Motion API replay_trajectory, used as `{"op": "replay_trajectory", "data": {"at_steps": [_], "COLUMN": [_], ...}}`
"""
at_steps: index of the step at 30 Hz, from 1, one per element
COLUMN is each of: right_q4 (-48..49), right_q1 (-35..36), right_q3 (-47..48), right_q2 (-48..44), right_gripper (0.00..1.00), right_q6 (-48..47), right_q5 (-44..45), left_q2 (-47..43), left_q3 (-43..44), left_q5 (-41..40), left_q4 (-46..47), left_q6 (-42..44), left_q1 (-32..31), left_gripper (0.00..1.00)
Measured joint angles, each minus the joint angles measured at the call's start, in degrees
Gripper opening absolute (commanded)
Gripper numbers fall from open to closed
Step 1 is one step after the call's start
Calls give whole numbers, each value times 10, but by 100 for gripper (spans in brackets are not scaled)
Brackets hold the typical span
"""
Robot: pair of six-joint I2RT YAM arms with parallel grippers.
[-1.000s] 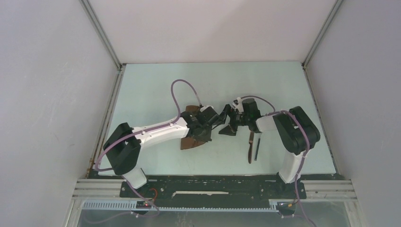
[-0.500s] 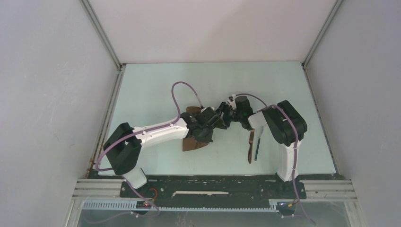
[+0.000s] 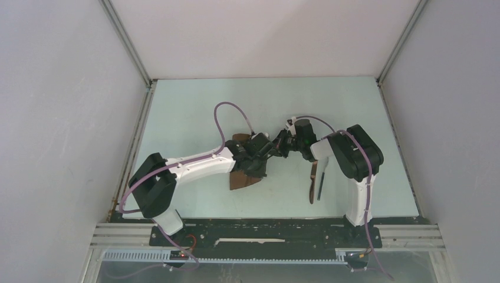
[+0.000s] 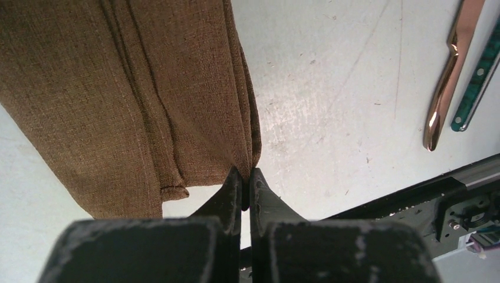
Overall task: Fold the napkin into a case and place the utensils inside
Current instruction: Fold the 2/3-rectangle-folded napkin at the center of the board.
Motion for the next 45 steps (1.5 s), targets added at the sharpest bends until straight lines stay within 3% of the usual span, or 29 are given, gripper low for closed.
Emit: {"op": "replay_trajectory", "data": {"at_steps": [7, 12, 16, 20, 23, 27, 31, 39, 45], "right_q4": [-3, -12, -19, -37, -53, -87, -132, -261, -363], "right_q1": [0, -1, -1, 1, 6, 17, 33, 85, 138], "right_q3": [1, 3, 3, 7, 12, 26, 54, 130, 200], "right_q2": [-2, -4, -4, -5, -11, -22, -33, -40, -40], "right_gripper": [0, 0, 0, 0, 0, 0, 0, 0, 0], "right_q6": [-2, -3, -8, -16, -24, -40, -57, -83, -87], "right_q5": [0, 6, 10, 15, 21, 39, 61, 144, 225], "left_q2": [0, 0, -35, -122, -181, -185, -135, -59, -38], "left_q3": [-1, -11, -46, -111, -173, -250, -273, -273, -273], "left_q5": [50, 104, 146, 170, 175, 176, 181, 191, 209], "left_q4": [36, 67, 97, 120, 153, 194, 223, 300, 341], "left_q6": [1, 2, 0, -2, -17, -45, -67, -92, -103], "left_q1": [3, 14, 41, 116, 193, 277, 287, 287, 287], "left_gripper": [24, 52, 58, 50, 55, 52, 33, 20, 17]}}
